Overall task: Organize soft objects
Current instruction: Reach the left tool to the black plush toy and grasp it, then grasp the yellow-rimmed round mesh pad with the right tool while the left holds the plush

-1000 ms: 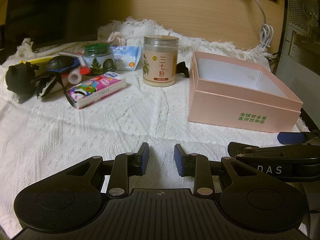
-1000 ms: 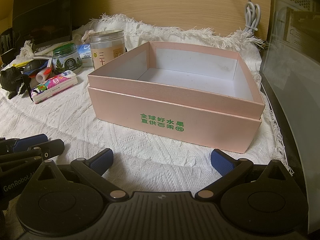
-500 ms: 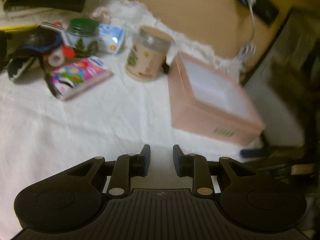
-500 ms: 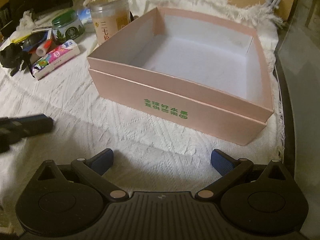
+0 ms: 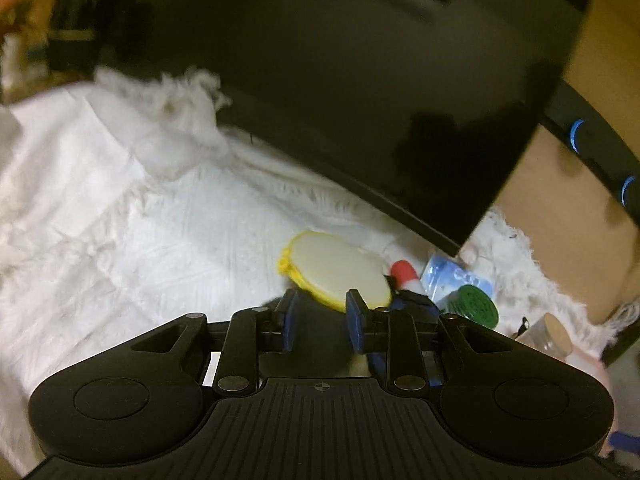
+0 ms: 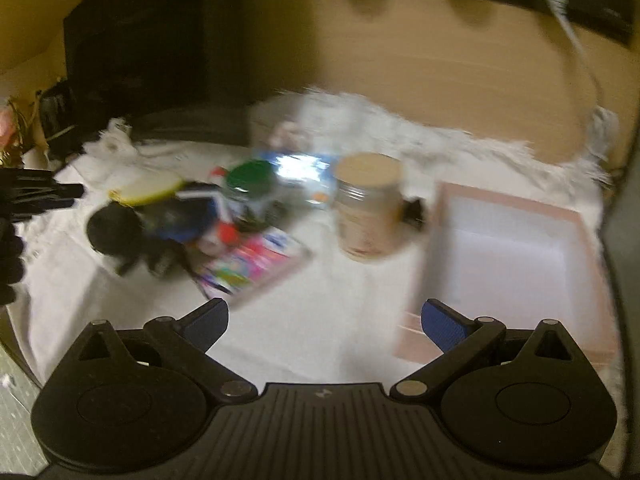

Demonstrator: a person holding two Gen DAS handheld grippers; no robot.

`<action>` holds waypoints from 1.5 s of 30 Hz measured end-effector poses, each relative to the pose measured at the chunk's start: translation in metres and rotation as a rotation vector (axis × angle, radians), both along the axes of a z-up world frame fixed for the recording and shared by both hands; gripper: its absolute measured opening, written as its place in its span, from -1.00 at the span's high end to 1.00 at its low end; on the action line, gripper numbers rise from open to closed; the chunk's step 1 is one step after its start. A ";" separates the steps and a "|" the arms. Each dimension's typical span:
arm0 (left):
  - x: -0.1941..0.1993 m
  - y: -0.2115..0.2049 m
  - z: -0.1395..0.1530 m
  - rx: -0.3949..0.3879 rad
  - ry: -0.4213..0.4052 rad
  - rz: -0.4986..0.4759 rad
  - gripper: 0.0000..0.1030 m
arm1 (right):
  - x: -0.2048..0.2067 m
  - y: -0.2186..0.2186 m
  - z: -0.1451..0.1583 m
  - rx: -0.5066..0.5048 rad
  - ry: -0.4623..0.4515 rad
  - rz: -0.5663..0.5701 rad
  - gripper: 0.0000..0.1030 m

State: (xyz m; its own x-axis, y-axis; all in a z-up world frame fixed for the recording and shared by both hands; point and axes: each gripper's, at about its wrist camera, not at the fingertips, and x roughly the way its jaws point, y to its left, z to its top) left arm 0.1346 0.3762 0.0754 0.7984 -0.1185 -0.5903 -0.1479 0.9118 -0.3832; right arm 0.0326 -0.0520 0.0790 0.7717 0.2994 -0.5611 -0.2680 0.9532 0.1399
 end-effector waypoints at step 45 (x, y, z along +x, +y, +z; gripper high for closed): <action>-0.025 0.096 -0.024 -0.186 -0.015 -0.040 -0.39 | 0.083 0.233 0.007 -0.396 -0.318 0.314 -0.78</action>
State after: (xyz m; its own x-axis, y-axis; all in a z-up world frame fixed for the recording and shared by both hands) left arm 0.1097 0.4719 0.0515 0.7993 -0.2564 -0.5434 -0.1063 0.8298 -0.5479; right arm 0.1159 0.1807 0.0860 0.8284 0.3558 -0.4326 -0.5163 0.7846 -0.3433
